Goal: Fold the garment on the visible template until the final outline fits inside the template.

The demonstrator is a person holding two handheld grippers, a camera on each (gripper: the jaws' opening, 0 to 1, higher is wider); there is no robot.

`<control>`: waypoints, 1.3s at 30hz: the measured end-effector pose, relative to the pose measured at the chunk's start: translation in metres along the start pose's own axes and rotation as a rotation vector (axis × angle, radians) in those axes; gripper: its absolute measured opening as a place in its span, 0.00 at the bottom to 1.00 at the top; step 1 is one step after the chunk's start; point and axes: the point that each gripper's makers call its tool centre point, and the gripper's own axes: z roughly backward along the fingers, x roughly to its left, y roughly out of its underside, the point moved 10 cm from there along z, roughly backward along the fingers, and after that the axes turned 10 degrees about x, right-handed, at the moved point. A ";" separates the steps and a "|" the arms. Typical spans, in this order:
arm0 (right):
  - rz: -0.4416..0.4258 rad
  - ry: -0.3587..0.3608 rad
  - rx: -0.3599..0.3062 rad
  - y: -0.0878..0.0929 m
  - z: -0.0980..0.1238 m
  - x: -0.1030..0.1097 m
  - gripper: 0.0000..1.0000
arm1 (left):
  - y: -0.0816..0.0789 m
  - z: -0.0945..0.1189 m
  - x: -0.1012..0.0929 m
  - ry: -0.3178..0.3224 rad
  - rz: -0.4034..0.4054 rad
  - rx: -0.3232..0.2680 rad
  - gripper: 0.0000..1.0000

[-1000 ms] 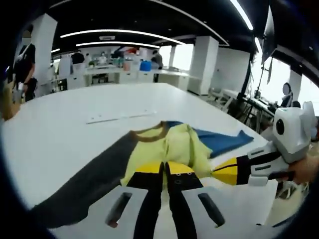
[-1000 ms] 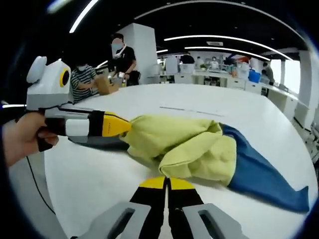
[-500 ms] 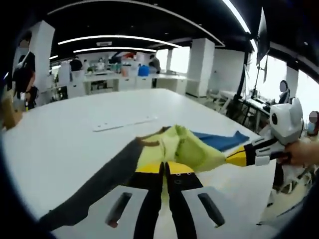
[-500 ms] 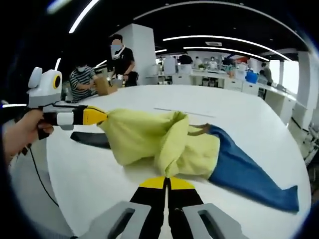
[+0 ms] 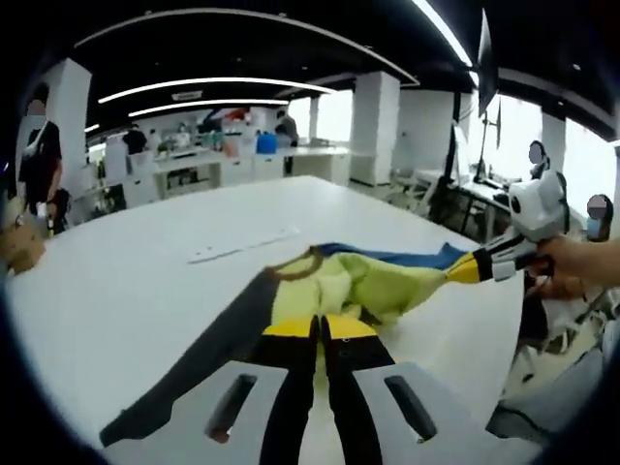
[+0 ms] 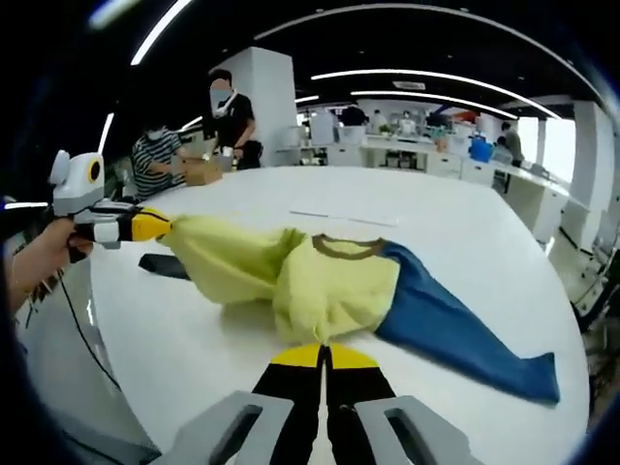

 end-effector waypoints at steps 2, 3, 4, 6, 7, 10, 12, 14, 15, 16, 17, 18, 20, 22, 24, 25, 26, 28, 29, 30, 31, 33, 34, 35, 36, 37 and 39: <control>-0.007 0.004 0.004 0.003 0.003 -0.002 0.00 | 0.005 0.005 -0.002 -0.007 -0.009 0.013 0.00; -0.012 0.006 0.005 0.005 0.005 -0.003 0.00 | 0.007 0.007 -0.002 -0.011 -0.019 0.023 0.00; -0.020 0.011 0.011 0.008 0.008 -0.005 0.00 | 0.009 0.011 -0.004 -0.013 -0.034 0.033 0.00; -0.025 0.019 0.015 0.011 0.011 -0.008 0.00 | 0.013 0.016 -0.006 -0.005 -0.039 0.034 0.00; -0.026 0.023 0.019 0.014 0.014 -0.010 0.00 | 0.016 0.019 -0.007 0.002 -0.042 0.042 0.00; -0.022 0.032 0.030 0.020 0.020 -0.013 0.00 | 0.025 0.026 -0.010 0.009 -0.051 0.062 0.00; -0.021 0.037 0.042 0.025 0.023 -0.014 0.00 | 0.031 0.029 -0.012 0.014 -0.047 0.077 0.00; -0.018 0.042 0.051 0.029 0.027 -0.016 0.00 | 0.036 0.032 -0.014 0.028 -0.043 0.089 0.00; -0.017 0.044 0.054 0.031 0.028 -0.017 0.00 | 0.039 0.033 -0.016 0.033 -0.043 0.096 0.00; -0.017 0.047 0.057 0.032 0.031 -0.018 0.00 | 0.042 0.035 -0.018 0.036 -0.047 0.104 0.00; -0.018 0.048 0.058 0.033 0.032 -0.018 0.00 | 0.045 0.036 -0.019 0.037 -0.044 0.109 0.00; -0.018 0.050 0.059 0.034 0.033 -0.019 0.00 | 0.048 0.038 -0.020 0.042 -0.039 0.117 0.00; -0.016 0.051 0.064 0.037 0.037 -0.018 0.00 | 0.055 0.041 -0.023 0.037 -0.025 0.137 0.00; -0.009 0.051 0.071 0.041 0.039 -0.018 0.00 | 0.061 0.044 -0.026 0.038 -0.015 0.148 0.00; -0.001 0.053 0.084 0.045 0.040 -0.018 0.00 | 0.066 0.044 -0.030 0.049 -0.008 0.159 0.00; 0.000 0.055 0.090 0.047 0.040 -0.019 0.00 | 0.069 0.044 -0.032 0.053 -0.009 0.169 0.00; 0.001 0.057 0.099 0.050 0.040 -0.019 0.00 | 0.074 0.044 -0.034 0.052 -0.009 0.186 0.00; 0.006 0.065 0.107 0.053 0.042 -0.019 0.00 | 0.080 0.044 -0.035 0.051 -0.011 0.211 0.00; 0.009 0.070 0.112 0.054 0.043 -0.019 0.00 | 0.085 0.044 -0.036 0.047 -0.005 0.231 0.00; 0.017 0.079 0.117 0.056 0.044 -0.019 0.00 | 0.087 0.044 -0.037 0.049 -0.005 0.236 0.00; 0.026 0.087 0.120 0.057 0.045 -0.019 0.00 | 0.090 0.044 -0.039 0.049 -0.009 0.241 0.00; 0.043 0.102 0.140 0.062 0.045 -0.020 0.00 | 0.095 0.045 -0.040 0.044 -0.010 0.256 0.00; 0.046 0.103 0.144 0.064 0.045 -0.020 0.00 | 0.098 0.044 -0.041 0.041 -0.011 0.269 0.00; 0.046 0.104 0.155 0.067 0.045 -0.020 0.00 | 0.100 0.045 -0.041 0.040 -0.009 0.274 0.00; 0.043 0.103 0.160 0.069 0.045 -0.019 0.00 | 0.102 0.045 -0.042 0.045 -0.014 0.283 0.00; 0.036 0.099 0.165 0.073 0.045 -0.019 0.00 | 0.103 0.045 -0.043 0.044 -0.017 0.288 0.00; 0.035 0.098 0.178 0.079 0.044 -0.017 0.00 | 0.109 0.045 -0.046 0.048 -0.028 0.308 0.00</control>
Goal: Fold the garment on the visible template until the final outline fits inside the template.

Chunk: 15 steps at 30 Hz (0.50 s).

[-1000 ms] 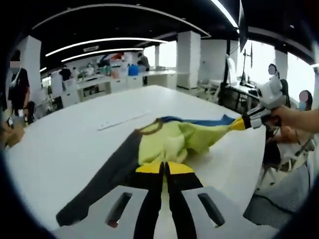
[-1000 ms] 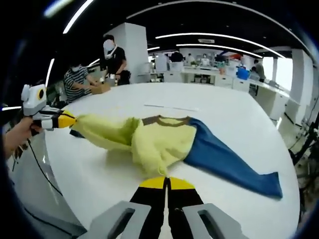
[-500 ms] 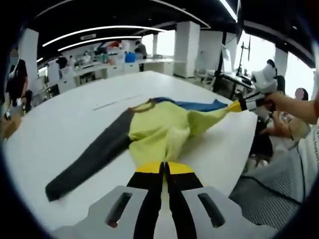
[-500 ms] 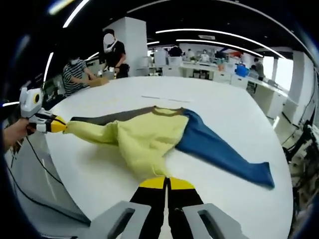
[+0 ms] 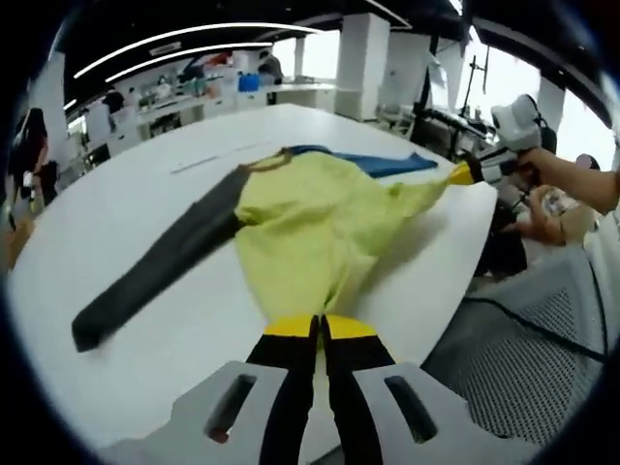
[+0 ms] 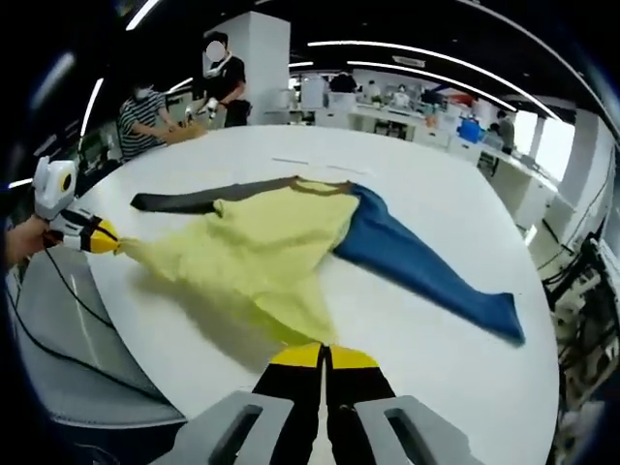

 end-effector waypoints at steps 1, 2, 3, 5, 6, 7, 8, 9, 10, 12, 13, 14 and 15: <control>0.003 0.003 0.012 0.004 -0.001 0.001 0.00 | 0.002 -0.001 -0.001 -0.002 -0.002 0.009 0.00; 0.006 0.005 0.019 0.007 -0.002 0.002 0.00 | 0.005 -0.002 -0.004 -0.002 -0.006 0.025 0.00; 0.009 0.006 0.032 0.010 -0.003 0.003 0.00 | 0.007 -0.004 -0.005 -0.001 -0.016 0.035 0.00; 0.019 0.009 0.043 0.015 -0.005 0.004 0.00 | 0.010 -0.006 -0.009 -0.004 -0.023 0.056 0.00; 0.030 0.017 0.059 0.018 -0.006 0.004 0.00 | 0.012 -0.008 -0.011 -0.006 -0.032 0.064 0.00; 0.038 0.020 0.074 0.021 -0.008 0.005 0.00 | 0.013 -0.008 -0.012 -0.008 -0.032 0.072 0.00; 0.043 0.023 0.078 0.023 -0.010 0.006 0.00 | 0.015 -0.010 -0.013 -0.007 -0.038 0.084 0.00; 0.047 0.026 0.093 0.027 -0.012 0.006 0.00 | 0.016 -0.011 -0.014 -0.008 -0.041 0.089 0.00; 0.045 0.024 0.099 0.030 -0.013 0.006 0.00 | 0.018 -0.011 -0.014 -0.008 -0.043 0.095 0.00; 0.038 0.022 0.112 0.035 -0.015 0.006 0.00 | 0.021 -0.014 -0.015 -0.005 -0.037 0.113 0.00; 0.036 0.021 0.120 0.037 -0.017 0.006 0.00 | 0.022 -0.015 -0.015 -0.001 -0.031 0.121 0.00; 0.032 0.022 0.127 0.040 -0.018 0.006 0.00 | 0.022 -0.015 -0.015 0.002 -0.028 0.123 0.00; 0.027 0.021 0.134 0.042 -0.019 0.006 0.00 | 0.023 -0.015 -0.015 0.003 -0.024 0.126 0.00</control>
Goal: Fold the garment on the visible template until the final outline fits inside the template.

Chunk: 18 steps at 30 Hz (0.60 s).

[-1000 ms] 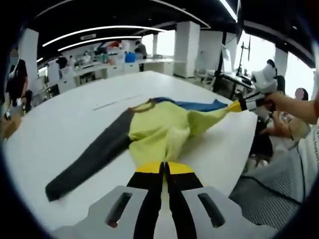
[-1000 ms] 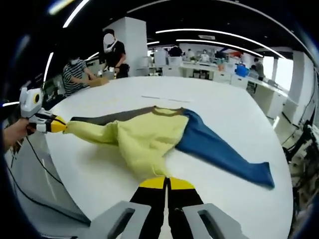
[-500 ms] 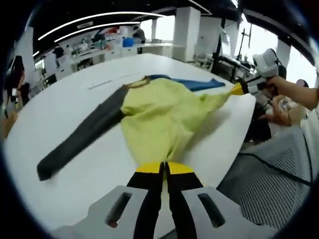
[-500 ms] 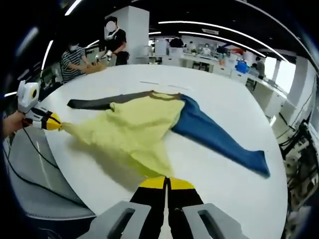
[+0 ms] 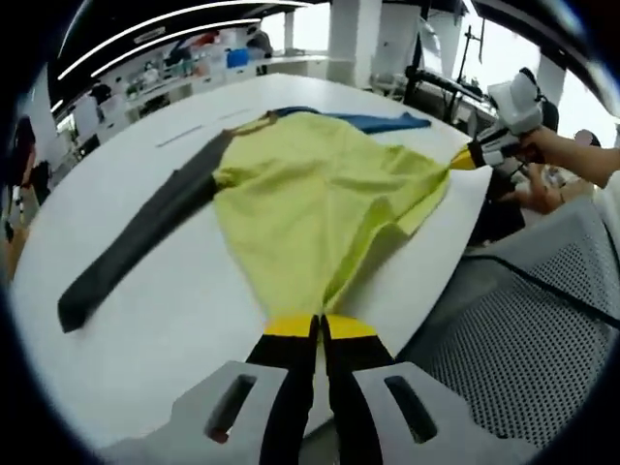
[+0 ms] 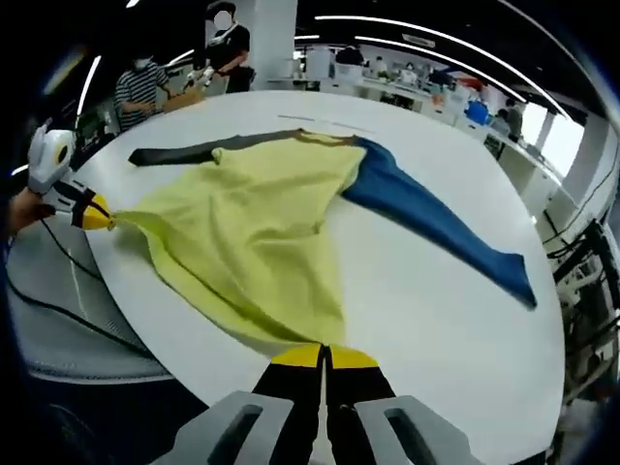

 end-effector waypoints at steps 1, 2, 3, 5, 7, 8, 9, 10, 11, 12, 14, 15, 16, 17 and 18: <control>-0.004 -0.003 0.006 0.002 -0.001 0.001 0.00 | 0.000 0.000 0.000 0.002 0.000 0.002 0.00; -0.004 -0.003 0.007 0.003 -0.001 0.001 0.00 | 0.001 -0.001 -0.001 0.006 -0.002 0.005 0.00; -0.003 -0.003 0.014 0.004 -0.001 0.002 0.00 | 0.002 -0.002 -0.002 0.006 -0.002 0.007 0.00; 0.002 0.001 0.022 0.007 -0.003 0.002 0.00 | 0.004 -0.004 -0.002 0.009 0.001 0.018 0.00; 0.007 0.013 0.033 0.009 -0.005 0.001 0.00 | 0.006 -0.005 -0.002 0.006 0.002 0.026 0.00; 0.007 0.020 0.032 0.010 -0.005 0.000 0.00 | 0.006 -0.005 -0.002 0.004 0.000 0.027 0.00; 0.005 0.022 0.033 0.011 -0.004 0.000 0.00 | 0.007 -0.005 -0.002 0.001 0.002 0.028 0.00; 0.002 0.029 0.031 0.011 -0.003 -0.002 0.00 | 0.007 -0.005 -0.001 -0.001 0.003 0.028 0.00; 0.001 0.031 0.032 0.011 -0.003 -0.003 0.00 | 0.008 -0.005 -0.001 -0.002 0.004 0.028 0.00; 0.001 0.032 0.035 0.011 -0.002 -0.003 0.00 | 0.008 -0.004 -0.001 -0.003 0.006 0.028 0.00; 0.001 0.028 0.040 0.012 -0.002 -0.003 0.00 | 0.008 -0.003 -0.001 -0.001 0.007 0.029 0.00; 0.004 0.022 0.046 0.012 -0.002 -0.003 0.00 | 0.008 -0.004 -0.002 0.006 0.001 0.034 0.00; 0.003 0.024 0.046 0.013 -0.002 -0.003 0.00 | 0.008 -0.004 -0.004 0.012 -0.009 0.037 0.00; 0.000 0.023 0.042 0.013 -0.002 -0.002 0.00 | 0.008 -0.004 -0.004 0.014 -0.012 0.038 0.01; 0.000 0.018 0.039 0.013 -0.002 -0.002 0.00 | 0.007 -0.003 -0.005 0.014 -0.017 0.034 0.02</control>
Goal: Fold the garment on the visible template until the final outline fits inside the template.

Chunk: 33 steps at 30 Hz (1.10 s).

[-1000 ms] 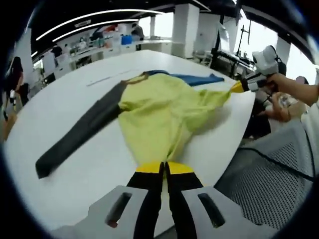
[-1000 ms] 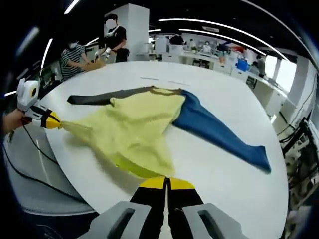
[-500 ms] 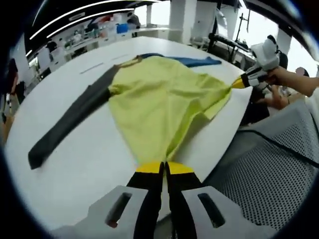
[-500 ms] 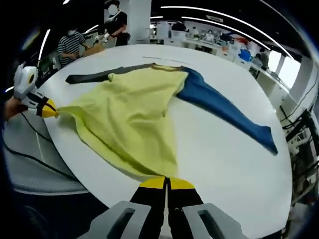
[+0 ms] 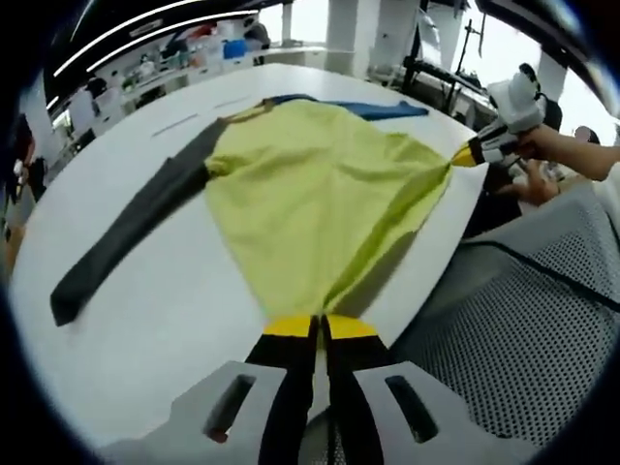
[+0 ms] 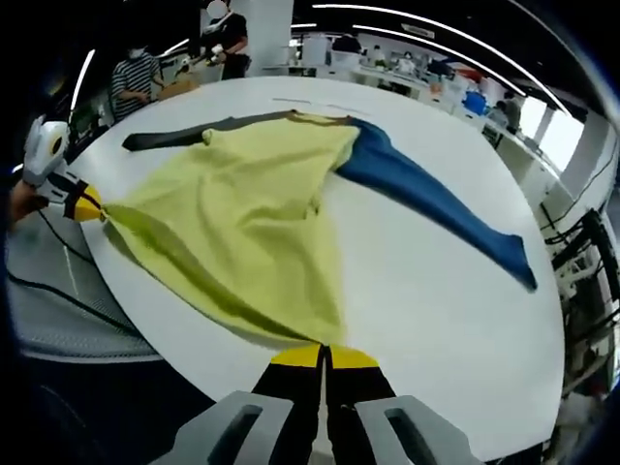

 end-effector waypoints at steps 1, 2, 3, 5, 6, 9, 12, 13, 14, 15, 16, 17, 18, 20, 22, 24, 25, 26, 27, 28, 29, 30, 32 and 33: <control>-0.009 -0.007 -0.001 0.000 0.000 -0.001 0.00 | -0.001 0.001 0.000 0.001 -0.003 -0.005 0.03; -0.020 -0.014 -0.004 0.000 0.000 -0.001 0.00 | -0.002 0.002 0.000 0.010 0.004 -0.016 0.04; -0.038 -0.034 -0.012 0.000 0.001 -0.001 0.00 | -0.003 0.003 0.000 0.024 0.011 -0.032 0.07; -0.076 -0.066 -0.032 -0.001 0.003 -0.001 0.03 | -0.006 0.007 0.001 0.041 0.029 -0.064 0.11; -0.092 -0.083 -0.054 -0.003 0.004 -0.001 0.06 | -0.007 0.009 0.001 0.043 0.029 -0.075 0.15; -0.116 -0.115 -0.072 -0.005 0.011 -0.002 0.18 | -0.011 0.014 0.004 0.040 0.027 -0.098 0.26; -0.113 -0.128 -0.091 -0.009 0.015 -0.001 0.27 | -0.014 0.018 0.008 0.042 0.029 -0.126 0.35; -0.108 -0.136 -0.106 -0.012 0.018 -0.001 0.30 | -0.015 0.019 0.010 0.036 0.029 -0.137 0.37; -0.105 -0.142 -0.112 -0.015 0.019 -0.001 0.32 | -0.016 0.020 0.012 0.032 0.029 -0.143 0.39; -0.105 -0.146 -0.119 -0.017 0.021 -0.002 0.33 | -0.017 0.021 0.014 0.027 0.027 -0.148 0.42; -0.099 -0.152 -0.142 -0.021 0.023 -0.002 0.36 | -0.018 0.021 0.017 0.017 0.027 -0.156 0.44; -0.095 -0.154 -0.155 -0.024 0.025 -0.003 0.38 | -0.019 0.021 0.018 0.013 0.024 -0.164 0.46; -0.086 -0.160 -0.177 -0.029 0.027 -0.004 0.41 | -0.022 0.022 0.021 0.008 0.021 -0.182 0.48; -0.084 -0.170 -0.204 -0.037 0.029 -0.006 0.47 | -0.026 0.024 0.025 0.009 0.029 -0.211 0.52; -0.075 -0.179 -0.231 -0.043 0.029 -0.008 0.54 | -0.031 0.025 0.029 0.006 0.031 -0.240 0.56; -0.064 -0.185 -0.254 -0.050 0.028 -0.010 0.59 | -0.035 0.024 0.034 0.000 0.026 -0.250 0.61; -0.061 -0.188 -0.260 -0.053 0.027 -0.012 0.62 | -0.036 0.024 0.037 -0.005 0.023 -0.254 0.62; -0.056 -0.190 -0.266 -0.056 0.026 -0.013 0.64 | -0.038 0.023 0.040 -0.011 0.021 -0.259 0.62; -0.049 -0.191 -0.270 -0.059 0.025 -0.014 0.66 | -0.039 0.023 0.042 -0.015 0.018 -0.263 0.63; -0.045 -0.192 -0.274 -0.062 0.023 -0.016 0.67 | -0.041 0.022 0.046 -0.019 0.015 -0.270 0.64; -0.039 -0.194 -0.275 -0.065 0.022 -0.017 0.68 | -0.043 0.022 0.049 -0.019 0.018 -0.271 0.66; -0.035 -0.195 -0.277 -0.068 0.021 -0.019 0.68 | -0.044 0.021 0.051 -0.021 0.019 -0.275 0.67; -0.026 -0.189 -0.288 -0.075 0.017 -0.023 0.68 | -0.049 0.019 0.056 -0.027 0.016 -0.283 0.68; -0.019 -0.187 -0.290 -0.079 0.015 -0.026 0.68 | -0.051 0.018 0.060 -0.034 0.014 -0.285 0.68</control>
